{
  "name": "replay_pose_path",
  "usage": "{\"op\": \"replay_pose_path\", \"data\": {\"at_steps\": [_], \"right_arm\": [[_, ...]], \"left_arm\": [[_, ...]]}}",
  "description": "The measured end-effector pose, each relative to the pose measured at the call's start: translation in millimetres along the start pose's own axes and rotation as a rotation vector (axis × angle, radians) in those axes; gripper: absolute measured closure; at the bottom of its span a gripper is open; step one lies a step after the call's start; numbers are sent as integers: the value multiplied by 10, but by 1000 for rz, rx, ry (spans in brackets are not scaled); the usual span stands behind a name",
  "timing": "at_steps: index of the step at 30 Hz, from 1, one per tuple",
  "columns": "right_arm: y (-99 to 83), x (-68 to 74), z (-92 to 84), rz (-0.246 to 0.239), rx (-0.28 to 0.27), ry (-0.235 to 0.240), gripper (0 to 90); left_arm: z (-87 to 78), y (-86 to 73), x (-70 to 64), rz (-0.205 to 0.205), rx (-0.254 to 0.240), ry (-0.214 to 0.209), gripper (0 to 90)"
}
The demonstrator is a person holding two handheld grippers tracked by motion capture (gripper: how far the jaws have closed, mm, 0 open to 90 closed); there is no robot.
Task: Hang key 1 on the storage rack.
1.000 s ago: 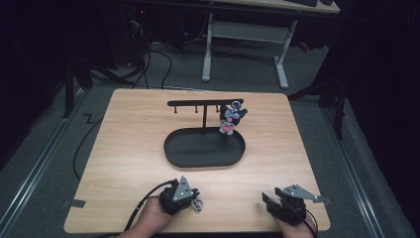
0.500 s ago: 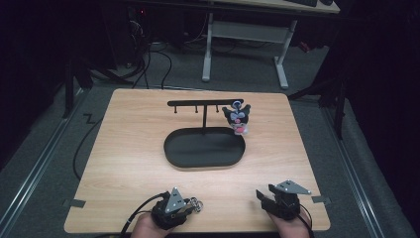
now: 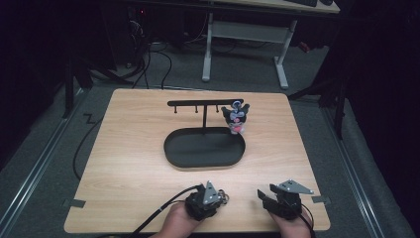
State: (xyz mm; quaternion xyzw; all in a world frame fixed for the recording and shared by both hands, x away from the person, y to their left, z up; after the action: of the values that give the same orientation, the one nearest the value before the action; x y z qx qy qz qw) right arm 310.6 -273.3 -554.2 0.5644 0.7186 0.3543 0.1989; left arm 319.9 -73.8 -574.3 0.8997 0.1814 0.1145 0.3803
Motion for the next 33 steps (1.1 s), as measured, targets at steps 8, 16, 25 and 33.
{"op": "replay_pose_path", "data": {"at_steps": [8,16,25,33], "right_arm": [[-11,-43,-23,14,-3,-1,450],[-24,-22,10,-1,10,8,454],[-57,7,68,-4,38,7,460],[-59,22,104,-4,60,-27,452]], "left_arm": [[108,233,-40,9,-44,-8,687],[-456,-164,532,-37,-59,119,609],[-1157,-850,1295,-173,-63,280,512],[-1280,-1056,1488,-232,-73,267,467]]}}
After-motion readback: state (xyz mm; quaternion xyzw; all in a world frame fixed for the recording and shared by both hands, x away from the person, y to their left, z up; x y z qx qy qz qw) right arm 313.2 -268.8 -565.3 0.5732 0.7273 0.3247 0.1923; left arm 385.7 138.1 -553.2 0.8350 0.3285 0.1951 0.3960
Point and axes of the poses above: each handheld gripper's, and its own axes: z roughly forward along the jaws, y roughly out of its top, x roughly to its left, the point moved 7 cm from there along z, roughly forward along the jaws, and after that the axes turned 4 degrees about z, right-handed, at the moved point
